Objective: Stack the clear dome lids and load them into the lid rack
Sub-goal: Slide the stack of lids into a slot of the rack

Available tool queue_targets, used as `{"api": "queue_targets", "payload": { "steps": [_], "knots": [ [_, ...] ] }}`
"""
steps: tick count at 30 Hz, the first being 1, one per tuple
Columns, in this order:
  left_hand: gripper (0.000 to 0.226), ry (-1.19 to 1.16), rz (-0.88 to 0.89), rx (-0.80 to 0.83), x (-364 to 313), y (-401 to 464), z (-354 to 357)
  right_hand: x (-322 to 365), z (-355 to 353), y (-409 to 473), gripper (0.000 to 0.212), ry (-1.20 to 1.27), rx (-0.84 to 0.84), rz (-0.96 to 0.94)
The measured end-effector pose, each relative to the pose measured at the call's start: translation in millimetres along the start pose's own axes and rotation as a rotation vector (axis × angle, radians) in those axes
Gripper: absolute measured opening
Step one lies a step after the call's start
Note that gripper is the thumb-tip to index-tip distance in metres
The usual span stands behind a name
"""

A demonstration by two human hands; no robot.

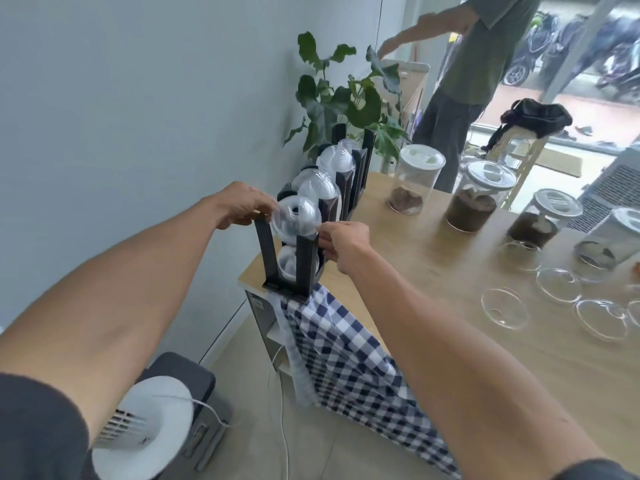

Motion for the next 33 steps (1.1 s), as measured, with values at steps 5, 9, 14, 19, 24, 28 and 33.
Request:
{"api": "queue_targets", "payload": {
  "steps": [5,9,14,19,24,28,33],
  "knots": [
    [0.031,-0.071,-0.161,0.189,32,32,19,-27,0,15,0.012,0.031,-0.062,0.077],
    [0.022,-0.098,-0.229,0.310,56,47,38,-52,-5,28,0.011,0.006,-0.109,0.106],
    [0.012,-0.142,-0.269,0.335,82,58,60,-68,-10,38,0.012,-0.035,-0.129,0.134],
    [0.004,-0.181,-0.280,0.329,95,61,75,-76,-12,45,0.008,-0.059,-0.151,0.144],
    [0.004,-0.251,-0.296,0.287,103,60,83,-84,-16,54,0.019,-0.109,-0.152,0.144],
    [0.010,-0.292,-0.285,0.237,103,57,77,-75,-16,50,0.013,-0.191,-0.116,0.083],
    [0.025,-0.226,-0.177,-0.052,66,55,24,-21,-18,34,0.017,-0.440,-0.101,-0.193]
  ]
}}
Point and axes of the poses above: each hand's wrist, its own y-axis towards the middle knuckle, its own z-axis out of the palm, x = y × z, the point moved 8 cm from there along y, towards the middle knuckle, and after that the axes turned 13 degrees about y, right-handed, at the moved point
